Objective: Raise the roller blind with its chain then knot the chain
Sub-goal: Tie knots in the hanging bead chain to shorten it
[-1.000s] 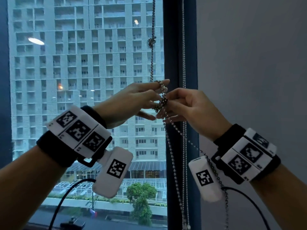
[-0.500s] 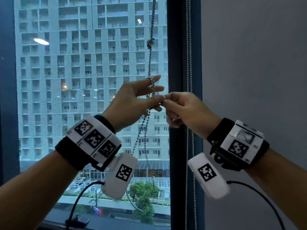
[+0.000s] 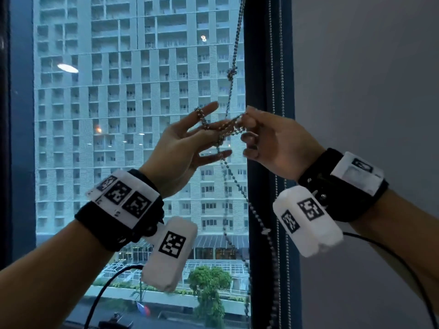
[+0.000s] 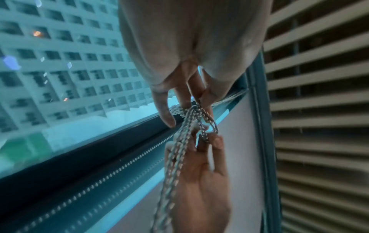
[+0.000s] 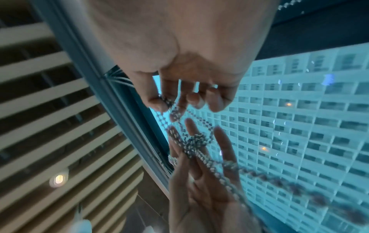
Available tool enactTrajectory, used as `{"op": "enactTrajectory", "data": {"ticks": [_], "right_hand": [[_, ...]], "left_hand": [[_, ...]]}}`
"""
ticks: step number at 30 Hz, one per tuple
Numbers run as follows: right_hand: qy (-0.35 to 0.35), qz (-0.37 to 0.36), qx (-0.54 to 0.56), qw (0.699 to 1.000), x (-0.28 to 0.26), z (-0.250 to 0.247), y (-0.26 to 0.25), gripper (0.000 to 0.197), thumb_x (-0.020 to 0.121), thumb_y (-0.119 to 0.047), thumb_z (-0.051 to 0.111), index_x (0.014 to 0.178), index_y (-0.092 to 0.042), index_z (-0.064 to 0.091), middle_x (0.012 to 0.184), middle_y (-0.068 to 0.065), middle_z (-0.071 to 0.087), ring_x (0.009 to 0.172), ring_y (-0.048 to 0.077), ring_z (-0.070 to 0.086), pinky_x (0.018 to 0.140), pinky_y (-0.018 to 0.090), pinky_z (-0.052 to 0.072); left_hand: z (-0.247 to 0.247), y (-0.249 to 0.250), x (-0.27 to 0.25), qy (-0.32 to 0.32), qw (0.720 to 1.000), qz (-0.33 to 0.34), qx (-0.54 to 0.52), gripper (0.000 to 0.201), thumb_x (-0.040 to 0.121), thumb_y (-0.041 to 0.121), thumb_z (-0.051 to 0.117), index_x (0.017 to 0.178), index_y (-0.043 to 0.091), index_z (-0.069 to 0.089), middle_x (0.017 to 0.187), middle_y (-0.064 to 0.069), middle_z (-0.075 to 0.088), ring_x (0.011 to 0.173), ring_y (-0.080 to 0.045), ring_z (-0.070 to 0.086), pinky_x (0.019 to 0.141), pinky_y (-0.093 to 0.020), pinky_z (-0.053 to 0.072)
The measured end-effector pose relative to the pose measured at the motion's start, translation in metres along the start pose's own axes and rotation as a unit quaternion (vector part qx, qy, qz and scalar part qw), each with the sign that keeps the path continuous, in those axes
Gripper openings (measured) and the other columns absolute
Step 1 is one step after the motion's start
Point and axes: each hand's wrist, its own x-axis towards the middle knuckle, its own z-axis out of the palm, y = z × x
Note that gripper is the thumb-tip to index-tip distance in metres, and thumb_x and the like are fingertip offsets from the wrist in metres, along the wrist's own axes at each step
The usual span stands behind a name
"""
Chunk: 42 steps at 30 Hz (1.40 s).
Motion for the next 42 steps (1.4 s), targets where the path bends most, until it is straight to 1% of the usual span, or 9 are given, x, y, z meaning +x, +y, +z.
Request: {"op": "enactTrajectory", "data": {"ticks": [2, 6, 10, 18, 21, 24, 32, 39, 42], "right_hand": [[0.01, -0.007, 0.076, 0.997, 0.004, -0.005, -0.001, 0.032, 0.1, -0.03, 0.043, 0.071, -0.02, 0.051, 0.076, -0.007, 0.051, 0.056, 0.009, 0.035, 0.054, 0.022, 0.023], [0.05, -0.026, 0.179, 0.982, 0.002, -0.024, -0.012, 0.032, 0.095, -0.026, 0.04, 0.064, -0.02, 0.044, 0.052, -0.007, 0.035, 0.041, 0.009, 0.026, 0.043, 0.021, 0.016], [0.067, -0.033, 0.151, 0.986, -0.008, -0.027, -0.005, 0.029, 0.089, -0.024, 0.041, 0.061, -0.02, 0.039, 0.048, -0.007, 0.025, 0.04, 0.009, 0.015, 0.038, 0.022, 0.013], [0.022, -0.004, -0.018, 1.0, -0.024, -0.027, 0.007, 0.026, 0.091, -0.03, 0.047, 0.068, -0.018, 0.05, 0.055, -0.005, 0.012, 0.048, 0.012, 0.008, 0.04, 0.023, 0.012], [0.016, 0.012, -0.106, 0.994, -0.037, -0.024, 0.035, 0.029, 0.092, -0.027, 0.047, 0.065, -0.017, 0.047, 0.053, -0.007, 0.02, 0.048, 0.012, 0.013, 0.043, 0.025, 0.011], [0.018, 0.05, -0.171, 0.984, -0.05, -0.02, 0.069, 0.027, 0.096, -0.025, 0.049, 0.071, -0.016, 0.049, 0.054, -0.006, 0.033, 0.048, 0.012, 0.023, 0.044, 0.024, 0.017], [0.048, 0.137, -0.136, 0.98, -0.079, -0.01, 0.123, 0.034, 0.098, -0.029, 0.05, 0.068, -0.015, 0.053, 0.053, -0.004, 0.044, 0.043, 0.011, 0.039, 0.043, 0.021, 0.026], [0.052, 0.15, -0.136, 0.978, -0.084, -0.012, 0.115, 0.031, 0.1, -0.028, 0.047, 0.073, -0.014, 0.054, 0.058, 0.0, 0.047, 0.045, 0.013, 0.042, 0.043, 0.024, 0.026], [0.049, 0.14, -0.133, 0.98, -0.085, -0.013, 0.113, 0.027, 0.098, -0.021, 0.049, 0.073, -0.013, 0.056, 0.06, 0.001, 0.05, 0.046, 0.013, 0.043, 0.043, 0.023, 0.027]], "left_hand": [[-0.003, 0.001, 0.004, 0.019, 0.998, -0.013, -0.059, 0.038, 0.091, -0.006, 0.042, 0.119, 0.013, 0.061, 0.095, -0.001, 0.075, 0.099, -0.016, 0.068, 0.089, -0.044, 0.054], [-0.017, 0.006, 0.006, 0.087, 0.982, -0.071, -0.154, 0.032, 0.086, -0.005, 0.034, 0.091, 0.009, 0.063, 0.071, -0.001, 0.059, 0.075, -0.014, 0.067, 0.072, -0.032, 0.044], [-0.021, 0.009, 0.009, 0.109, 0.975, -0.089, -0.174, 0.029, 0.086, -0.005, 0.031, 0.09, 0.007, 0.057, 0.064, -0.003, 0.05, 0.068, -0.019, 0.058, 0.061, -0.029, 0.043], [-0.021, 0.006, 0.003, 0.108, 0.99, -0.069, -0.056, 0.026, 0.093, -0.002, 0.042, 0.106, 0.013, 0.058, 0.079, 0.0, 0.064, 0.08, -0.017, 0.07, 0.075, -0.031, 0.048], [-0.017, -0.002, -0.005, 0.082, 0.994, -0.073, 0.01, 0.026, 0.093, 0.002, 0.047, 0.113, 0.013, 0.058, 0.088, 0.001, 0.068, 0.095, -0.018, 0.067, 0.093, -0.037, 0.044], [-0.009, -0.017, -0.016, 0.052, 0.992, -0.087, 0.082, 0.028, 0.092, 0.004, 0.051, 0.118, 0.01, 0.056, 0.107, -0.004, 0.07, 0.107, -0.022, 0.065, 0.095, -0.04, 0.046], [0.01, -0.072, -0.047, -0.02, 0.964, -0.165, 0.208, 0.036, 0.09, 0.01, 0.061, 0.123, 0.017, 0.052, 0.12, -0.009, 0.065, 0.108, -0.024, 0.064, 0.096, -0.043, 0.051], [0.008, -0.076, -0.052, -0.033, 0.964, -0.125, 0.231, 0.016, 0.09, 0.01, 0.06, 0.104, 0.002, 0.064, 0.103, -0.017, 0.07, 0.085, -0.027, 0.073, 0.064, -0.033, 0.06], [0.003, -0.08, -0.051, -0.036, 0.953, -0.084, 0.29, 0.013, 0.092, 0.014, 0.058, 0.094, 0.002, 0.065, 0.085, -0.013, 0.07, 0.056, -0.016, 0.062, 0.046, -0.024, 0.048]]}}
